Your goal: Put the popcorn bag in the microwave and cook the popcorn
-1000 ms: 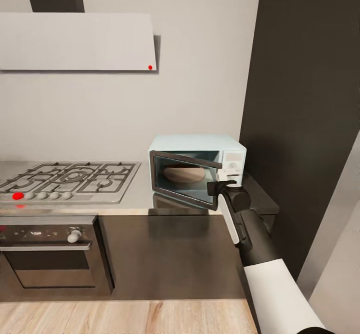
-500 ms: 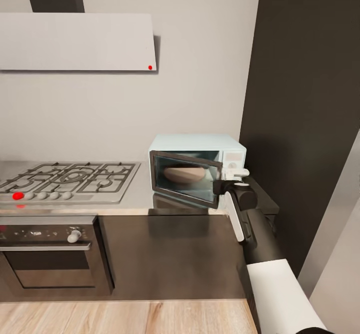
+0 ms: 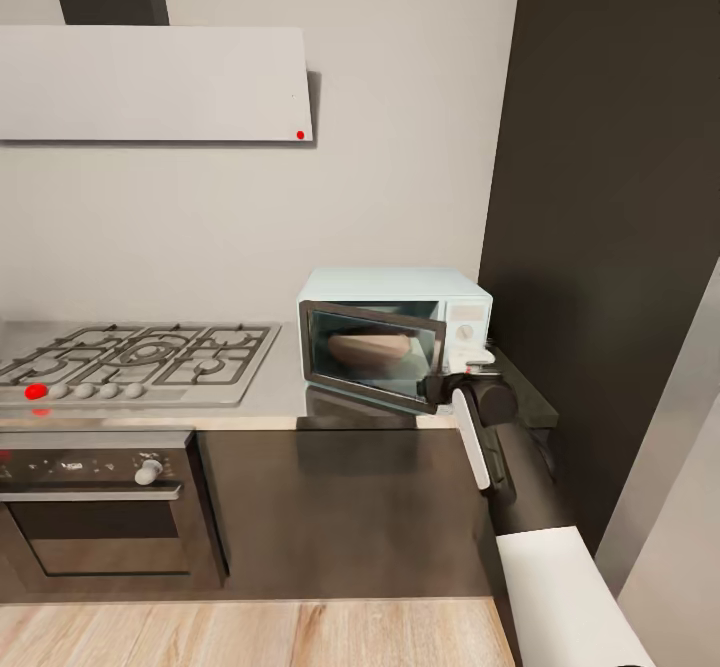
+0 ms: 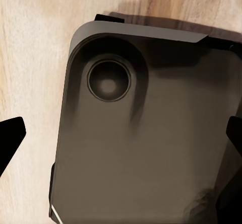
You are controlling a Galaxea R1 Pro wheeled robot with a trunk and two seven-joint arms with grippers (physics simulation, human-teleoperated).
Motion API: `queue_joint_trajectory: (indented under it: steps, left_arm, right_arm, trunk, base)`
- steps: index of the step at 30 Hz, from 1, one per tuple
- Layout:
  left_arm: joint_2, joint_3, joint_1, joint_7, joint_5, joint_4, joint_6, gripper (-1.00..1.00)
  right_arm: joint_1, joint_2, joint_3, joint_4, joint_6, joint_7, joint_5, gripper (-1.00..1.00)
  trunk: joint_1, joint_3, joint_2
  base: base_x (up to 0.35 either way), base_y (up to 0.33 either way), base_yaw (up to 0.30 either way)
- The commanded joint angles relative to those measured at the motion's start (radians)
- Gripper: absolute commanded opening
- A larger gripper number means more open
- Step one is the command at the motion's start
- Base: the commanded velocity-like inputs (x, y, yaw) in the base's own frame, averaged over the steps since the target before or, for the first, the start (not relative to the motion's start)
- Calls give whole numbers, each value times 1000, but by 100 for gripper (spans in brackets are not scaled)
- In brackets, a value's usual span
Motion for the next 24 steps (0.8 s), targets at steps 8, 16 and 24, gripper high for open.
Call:
queue_joint_trajectory:
  steps: [8,16,24]
  left_arm:
    - [0,-2,0,0,6,-1,-3,100]
    - [0,6,0,0,9,-1,-4,100]
    - [0,7,0,0,13,-1,-3,100]
  right_arm:
    - [55,-84,1,-1,30,56,7,100]
    - [58,-164,-8,-6,17,47,19,100]
    - [58,-166,-11,-26,11,22,22,100]
  trunk:
    - [0,-1,-1]
    - [0,-1,-1]
    - [0,-1,-1]
  base:
    - [0,0,0]
    - [0,0,0]
    - [7,0,0]
